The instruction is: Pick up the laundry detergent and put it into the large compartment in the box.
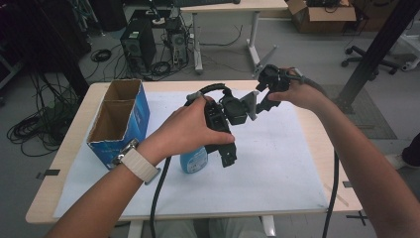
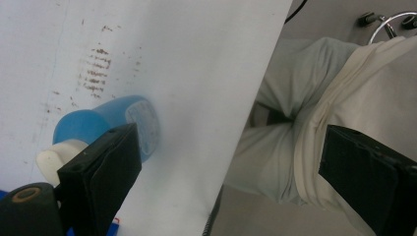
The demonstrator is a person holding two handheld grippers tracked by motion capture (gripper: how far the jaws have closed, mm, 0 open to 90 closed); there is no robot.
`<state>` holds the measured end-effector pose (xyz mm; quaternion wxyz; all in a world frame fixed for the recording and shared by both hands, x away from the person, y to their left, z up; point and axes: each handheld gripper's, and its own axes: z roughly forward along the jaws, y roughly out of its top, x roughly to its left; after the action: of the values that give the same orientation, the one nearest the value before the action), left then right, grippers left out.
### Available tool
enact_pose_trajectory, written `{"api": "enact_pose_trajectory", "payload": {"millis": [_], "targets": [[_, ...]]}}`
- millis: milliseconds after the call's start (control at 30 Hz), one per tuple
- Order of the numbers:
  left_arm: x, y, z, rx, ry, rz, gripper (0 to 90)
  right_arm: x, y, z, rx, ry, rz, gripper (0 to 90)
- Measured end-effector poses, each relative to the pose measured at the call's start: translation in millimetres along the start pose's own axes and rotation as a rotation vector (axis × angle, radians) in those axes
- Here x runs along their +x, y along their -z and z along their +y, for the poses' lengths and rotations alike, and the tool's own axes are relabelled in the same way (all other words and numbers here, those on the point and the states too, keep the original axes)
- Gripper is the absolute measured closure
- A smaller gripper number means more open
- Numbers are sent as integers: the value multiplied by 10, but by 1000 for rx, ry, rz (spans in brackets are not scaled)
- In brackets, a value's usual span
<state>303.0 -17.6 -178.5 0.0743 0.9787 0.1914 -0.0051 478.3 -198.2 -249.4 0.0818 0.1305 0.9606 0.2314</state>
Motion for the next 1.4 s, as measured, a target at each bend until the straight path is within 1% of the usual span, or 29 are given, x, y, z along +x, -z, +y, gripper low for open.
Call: {"api": "enact_pose_trajectory", "payload": {"millis": [167,367,500,533,567,667,700,733,767,833,900,1033,1067,1100,1333,1367,1400], "targets": [[-19,30,1,1,-2,1,88,12,22,0,-1,2,-2,84],[-17,53,14,-2,18,12,86,12,38,25,-12,5,-1,84],[-4,120,-4,-21,40,27,86,17,50,53,-12,9,-4,84],[-4,120,-4,-21,40,27,86,17,50,53,-12,9,-4,84],[0,134,-12,-24,48,27,86,20,51,56,-11,11,-4,84],[18,204,-37,-33,59,39,86,25,52,55,-8,11,-6,84],[18,204,-37,-33,59,39,86,25,52,55,-8,11,-6,84],[33,244,-44,-39,62,46,86,25,60,53,-9,9,-6,84],[33,244,-44,-39,62,46,86,25,60,53,-9,9,-6,84],[65,293,-52,-51,84,57,86,21,61,48,-6,7,-8,84],[75,301,-54,-52,89,60,86,22,60,47,-6,7,-9,84],[152,332,-74,-62,125,86,81,27,58,51,-6,10,-8,84],[152,332,-74,-62,125,86,80,27,58,51,-6,10,-8,84],[170,338,-81,-65,134,86,80,25,60,53,-5,10,-8,84],[339,355,-132,-69,183,96,78,13,65,48,-5,10,-9,84],[392,356,-152,-69,195,101,78,11,63,46,-3,9,-9,84],[392,356,-152,-69,195,101,78,11,63,46,-3,9,-9,84]]}}
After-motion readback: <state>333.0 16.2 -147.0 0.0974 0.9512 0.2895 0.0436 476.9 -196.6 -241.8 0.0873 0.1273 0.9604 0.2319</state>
